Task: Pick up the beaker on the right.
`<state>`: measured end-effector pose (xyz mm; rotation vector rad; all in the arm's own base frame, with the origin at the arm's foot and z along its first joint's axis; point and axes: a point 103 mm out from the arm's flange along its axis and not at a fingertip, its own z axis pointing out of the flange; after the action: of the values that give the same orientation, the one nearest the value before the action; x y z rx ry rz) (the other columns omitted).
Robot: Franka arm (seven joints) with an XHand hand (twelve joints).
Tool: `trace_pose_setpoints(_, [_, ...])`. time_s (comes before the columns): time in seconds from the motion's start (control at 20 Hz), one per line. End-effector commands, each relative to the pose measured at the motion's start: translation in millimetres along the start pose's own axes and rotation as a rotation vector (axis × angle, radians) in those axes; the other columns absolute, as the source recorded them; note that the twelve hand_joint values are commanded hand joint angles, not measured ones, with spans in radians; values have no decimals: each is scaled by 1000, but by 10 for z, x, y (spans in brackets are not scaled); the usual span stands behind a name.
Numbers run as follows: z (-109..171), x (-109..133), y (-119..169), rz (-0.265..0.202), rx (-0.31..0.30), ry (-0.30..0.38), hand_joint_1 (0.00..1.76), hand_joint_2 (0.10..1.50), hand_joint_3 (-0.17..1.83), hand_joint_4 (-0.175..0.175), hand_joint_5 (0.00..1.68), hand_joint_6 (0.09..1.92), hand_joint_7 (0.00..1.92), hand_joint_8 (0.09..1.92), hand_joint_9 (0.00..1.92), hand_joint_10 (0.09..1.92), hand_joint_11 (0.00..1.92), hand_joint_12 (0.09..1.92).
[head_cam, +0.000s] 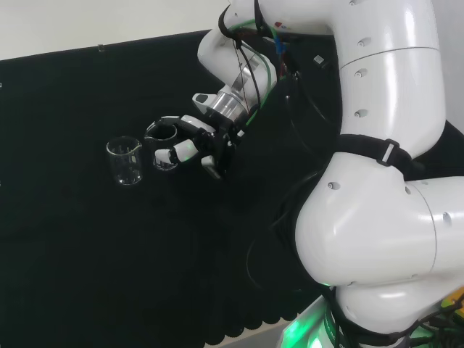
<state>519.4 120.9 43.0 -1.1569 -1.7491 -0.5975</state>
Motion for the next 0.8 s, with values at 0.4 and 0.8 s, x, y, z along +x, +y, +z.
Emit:
trace_pose_setpoints(0.4, [-35,-16,-9,9,-17,10,1081,351,1103,18,482,1033,556,615,520,549,0,1258])
trace_pose_setpoints(0.8, [-20,-21,-24,41,-64,-9,1283,480,1096,34,709,1136,768,695,742,519,214,1249])
